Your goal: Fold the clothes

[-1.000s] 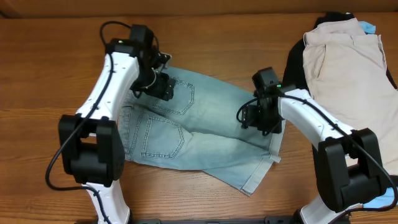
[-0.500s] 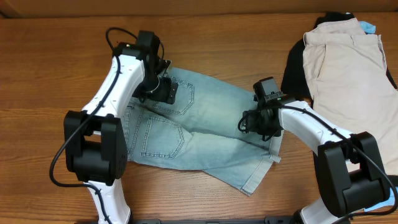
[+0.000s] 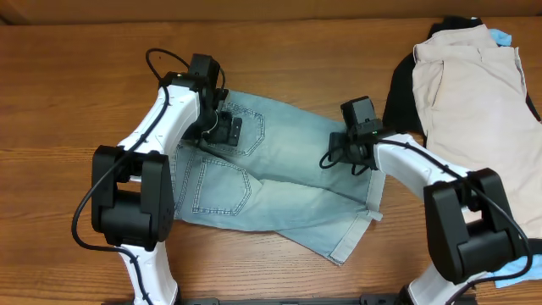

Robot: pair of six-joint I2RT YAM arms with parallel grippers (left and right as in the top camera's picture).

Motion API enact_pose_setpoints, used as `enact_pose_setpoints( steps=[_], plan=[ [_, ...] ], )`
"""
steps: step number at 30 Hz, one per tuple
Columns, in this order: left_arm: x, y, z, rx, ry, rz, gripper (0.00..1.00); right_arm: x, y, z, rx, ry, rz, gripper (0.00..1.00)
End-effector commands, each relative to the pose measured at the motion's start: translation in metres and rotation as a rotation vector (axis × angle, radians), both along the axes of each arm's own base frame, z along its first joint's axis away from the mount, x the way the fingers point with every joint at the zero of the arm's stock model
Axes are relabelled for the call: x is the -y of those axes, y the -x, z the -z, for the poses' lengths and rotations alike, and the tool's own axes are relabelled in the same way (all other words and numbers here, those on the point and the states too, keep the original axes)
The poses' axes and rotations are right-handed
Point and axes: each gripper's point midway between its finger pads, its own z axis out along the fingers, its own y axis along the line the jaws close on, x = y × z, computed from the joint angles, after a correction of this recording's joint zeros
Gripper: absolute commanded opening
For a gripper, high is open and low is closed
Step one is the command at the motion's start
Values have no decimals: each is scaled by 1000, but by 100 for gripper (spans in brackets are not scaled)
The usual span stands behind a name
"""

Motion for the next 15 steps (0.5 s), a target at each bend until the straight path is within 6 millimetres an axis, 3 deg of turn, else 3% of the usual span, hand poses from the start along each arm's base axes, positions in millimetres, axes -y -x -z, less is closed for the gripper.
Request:
enact_pose_setpoints(
  steps=[1, 4, 9, 15],
  plan=[
    [-3, -7, 5, 26, -15, -25, 100, 11, 31, 67, -153, 49, 1, 64],
    [-2, -21, 7, 73, -15, -28, 100, 10, 18, 74, -107, 50, 5, 63],
    [-5, -30, 28, 80, -30, -43, 100, 10, -3, 80, -51, 68, 16, 63],
    [-32, -43, 44, 88, -42, -136, 100, 0, -38, 71, 32, 50, 18, 63]
  ],
)
